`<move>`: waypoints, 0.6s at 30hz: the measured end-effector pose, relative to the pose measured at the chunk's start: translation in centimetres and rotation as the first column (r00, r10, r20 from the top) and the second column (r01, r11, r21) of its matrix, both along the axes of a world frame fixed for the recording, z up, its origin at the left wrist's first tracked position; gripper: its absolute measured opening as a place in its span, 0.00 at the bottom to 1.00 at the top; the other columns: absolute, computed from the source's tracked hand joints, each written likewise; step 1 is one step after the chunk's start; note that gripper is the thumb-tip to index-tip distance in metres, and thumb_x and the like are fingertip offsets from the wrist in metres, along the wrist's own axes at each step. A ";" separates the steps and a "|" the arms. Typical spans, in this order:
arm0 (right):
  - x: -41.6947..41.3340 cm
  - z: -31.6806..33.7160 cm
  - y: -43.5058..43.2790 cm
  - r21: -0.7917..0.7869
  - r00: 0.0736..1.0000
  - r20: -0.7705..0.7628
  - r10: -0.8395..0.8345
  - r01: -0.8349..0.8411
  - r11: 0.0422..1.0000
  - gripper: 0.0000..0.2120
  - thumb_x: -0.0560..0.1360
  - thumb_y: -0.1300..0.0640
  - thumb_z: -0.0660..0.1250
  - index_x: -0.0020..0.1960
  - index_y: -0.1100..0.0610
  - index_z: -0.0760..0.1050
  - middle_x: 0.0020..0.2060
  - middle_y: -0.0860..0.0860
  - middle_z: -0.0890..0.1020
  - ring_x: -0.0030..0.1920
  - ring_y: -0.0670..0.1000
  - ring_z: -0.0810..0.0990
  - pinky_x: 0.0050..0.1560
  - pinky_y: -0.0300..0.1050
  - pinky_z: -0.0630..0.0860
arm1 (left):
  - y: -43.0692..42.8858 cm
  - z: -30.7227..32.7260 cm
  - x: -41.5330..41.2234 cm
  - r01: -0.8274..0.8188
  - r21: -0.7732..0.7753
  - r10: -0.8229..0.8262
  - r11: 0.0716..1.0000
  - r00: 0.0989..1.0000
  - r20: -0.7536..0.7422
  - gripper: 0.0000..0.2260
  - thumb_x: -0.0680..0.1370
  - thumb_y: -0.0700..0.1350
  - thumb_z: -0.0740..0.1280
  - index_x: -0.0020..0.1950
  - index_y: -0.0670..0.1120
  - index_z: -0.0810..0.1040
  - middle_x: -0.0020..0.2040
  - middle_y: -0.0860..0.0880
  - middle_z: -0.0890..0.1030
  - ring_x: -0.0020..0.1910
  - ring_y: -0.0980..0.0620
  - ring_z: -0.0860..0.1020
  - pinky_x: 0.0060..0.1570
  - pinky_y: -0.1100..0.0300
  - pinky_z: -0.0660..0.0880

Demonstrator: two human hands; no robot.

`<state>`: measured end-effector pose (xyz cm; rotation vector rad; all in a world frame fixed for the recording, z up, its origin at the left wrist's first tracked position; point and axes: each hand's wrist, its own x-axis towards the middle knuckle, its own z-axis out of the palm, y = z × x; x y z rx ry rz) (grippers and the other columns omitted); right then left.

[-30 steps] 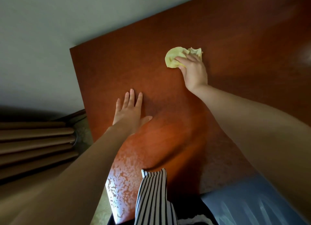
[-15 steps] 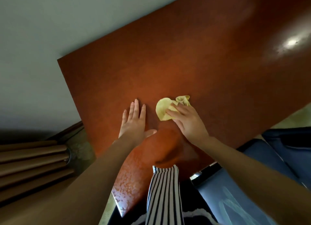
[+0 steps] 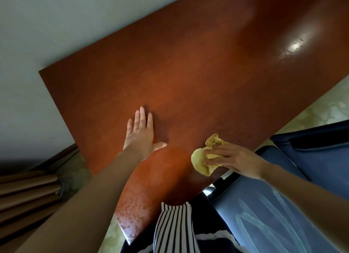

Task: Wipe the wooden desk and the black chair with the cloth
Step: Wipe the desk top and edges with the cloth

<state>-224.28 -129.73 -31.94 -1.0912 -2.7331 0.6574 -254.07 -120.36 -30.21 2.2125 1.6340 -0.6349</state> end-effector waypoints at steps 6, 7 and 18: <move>2.1 0.2 7.5 -0.058 0.985 0.051 -0.164 0.167 0.984 0.21 0.70 0.67 0.72 0.62 0.58 0.77 0.62 0.58 0.77 0.63 0.61 0.75 0.64 0.59 0.69 | 0.9 -0.9 -0.2 -0.046 -0.032 0.047 0.998 0.998 0.030 0.46 0.74 0.67 0.58 0.76 0.43 0.34 0.75 0.40 0.31 0.75 0.43 0.35 0.73 0.46 0.41; 2.0 0.2 8.9 -0.070 0.979 0.060 -0.194 0.198 0.978 0.21 0.71 0.67 0.70 0.63 0.58 0.76 0.63 0.58 0.76 0.65 0.61 0.73 0.66 0.57 0.67 | 0.9 -1.0 -0.3 -0.046 -0.037 0.048 0.998 0.998 0.039 0.46 0.74 0.67 0.58 0.76 0.44 0.34 0.75 0.41 0.31 0.75 0.43 0.34 0.73 0.46 0.40; -2.3 -0.4 26.1 -0.085 0.936 0.019 -0.351 0.352 0.932 0.18 0.77 0.63 0.64 0.67 0.55 0.73 0.68 0.58 0.72 0.71 0.56 0.65 0.73 0.47 0.58 | 1.0 -1.6 -1.1 -0.006 0.040 0.007 0.999 1.000 -0.010 0.38 0.77 0.67 0.46 0.74 0.47 0.30 0.76 0.43 0.32 0.75 0.46 0.34 0.72 0.46 0.36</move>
